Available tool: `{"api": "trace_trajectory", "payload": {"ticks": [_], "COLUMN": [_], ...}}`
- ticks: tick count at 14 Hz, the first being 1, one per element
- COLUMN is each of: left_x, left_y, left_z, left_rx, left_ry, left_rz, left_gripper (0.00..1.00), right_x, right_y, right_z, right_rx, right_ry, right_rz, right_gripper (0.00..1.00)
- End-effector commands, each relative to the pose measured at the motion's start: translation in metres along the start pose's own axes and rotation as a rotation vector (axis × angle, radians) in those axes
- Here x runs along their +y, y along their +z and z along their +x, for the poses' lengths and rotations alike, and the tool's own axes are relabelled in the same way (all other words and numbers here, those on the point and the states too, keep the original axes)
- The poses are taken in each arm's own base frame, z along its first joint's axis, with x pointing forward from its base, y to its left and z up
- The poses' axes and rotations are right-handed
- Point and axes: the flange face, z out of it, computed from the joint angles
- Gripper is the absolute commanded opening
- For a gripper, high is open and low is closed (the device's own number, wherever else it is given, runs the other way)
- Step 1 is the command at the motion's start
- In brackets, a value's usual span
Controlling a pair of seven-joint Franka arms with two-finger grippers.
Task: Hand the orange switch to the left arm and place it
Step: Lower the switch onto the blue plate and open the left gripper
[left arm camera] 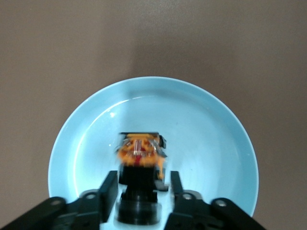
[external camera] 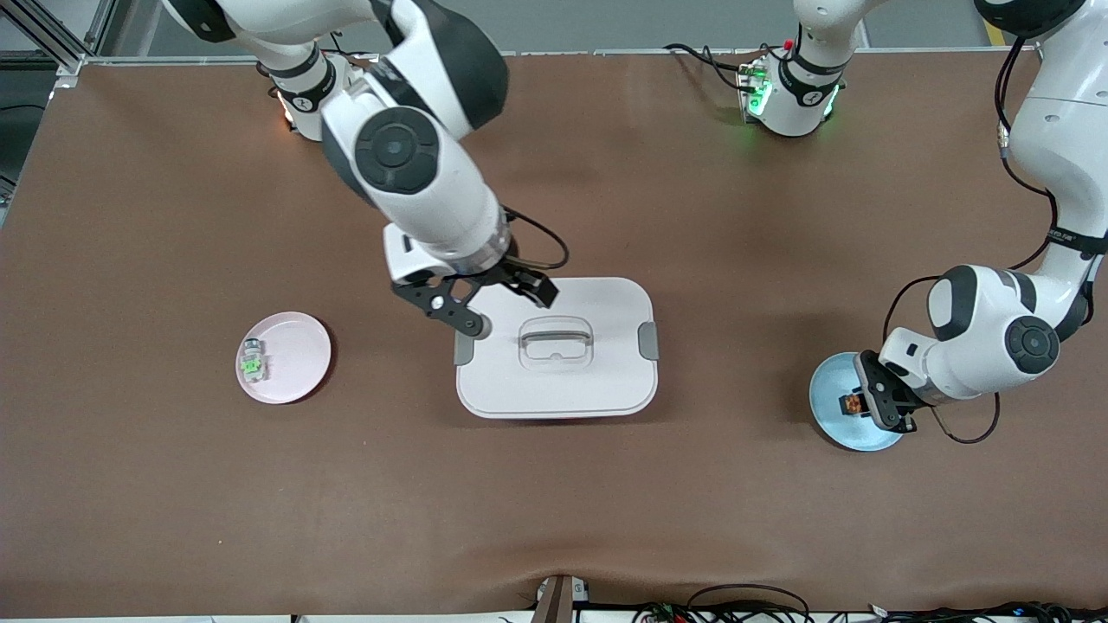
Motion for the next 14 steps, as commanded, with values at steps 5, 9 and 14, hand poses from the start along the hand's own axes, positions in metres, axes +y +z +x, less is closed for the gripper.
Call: {"api": "trace_trajectory", "payload": {"ticks": [5,9,14], "left_x": [-0.008,-0.009,0.004], "left_y": [-0.045,-0.109,-0.189], "left_z": [0.001,0.014,0.023], "left_rx": [-0.026,-0.052,0.015], "left_ry": [-0.188,-0.482,-0.960], "left_rz": [0.056,0.106,0.074], "left_gripper": [1.00,1.00,1.00], "right_x": [0.109,0.166,0.234], "right_y": [-0.076,-0.099,-0.116], "right_z": [0.084,0.120,0.171], "right_rx": [0.001,-0.037,-0.062], "right_ry": [-0.338,-0.420,-0.454], "right_rz": [-0.095,-0.145,-0.138], "right_gripper": [1.00,1.00,1.00]}}
